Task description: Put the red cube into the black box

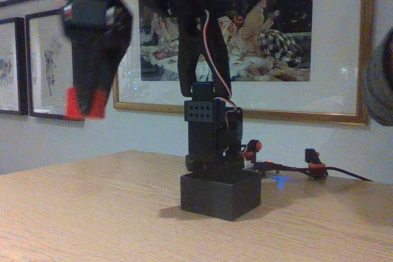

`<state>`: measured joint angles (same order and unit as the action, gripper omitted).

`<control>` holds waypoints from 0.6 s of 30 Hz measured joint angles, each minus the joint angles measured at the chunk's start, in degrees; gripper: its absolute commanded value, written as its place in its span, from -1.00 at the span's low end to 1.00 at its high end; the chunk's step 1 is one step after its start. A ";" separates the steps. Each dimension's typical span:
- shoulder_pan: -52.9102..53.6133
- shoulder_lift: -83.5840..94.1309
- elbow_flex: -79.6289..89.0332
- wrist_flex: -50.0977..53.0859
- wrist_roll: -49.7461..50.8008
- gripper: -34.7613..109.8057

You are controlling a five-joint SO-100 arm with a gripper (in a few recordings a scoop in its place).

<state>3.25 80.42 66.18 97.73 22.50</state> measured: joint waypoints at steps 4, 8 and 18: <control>2.37 10.02 12.57 0.79 9.32 -0.55; 4.57 17.23 24.08 0.35 17.40 -0.58; 17.05 28.74 39.11 0.35 19.95 -0.78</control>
<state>20.30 109.16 105.29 98.09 42.45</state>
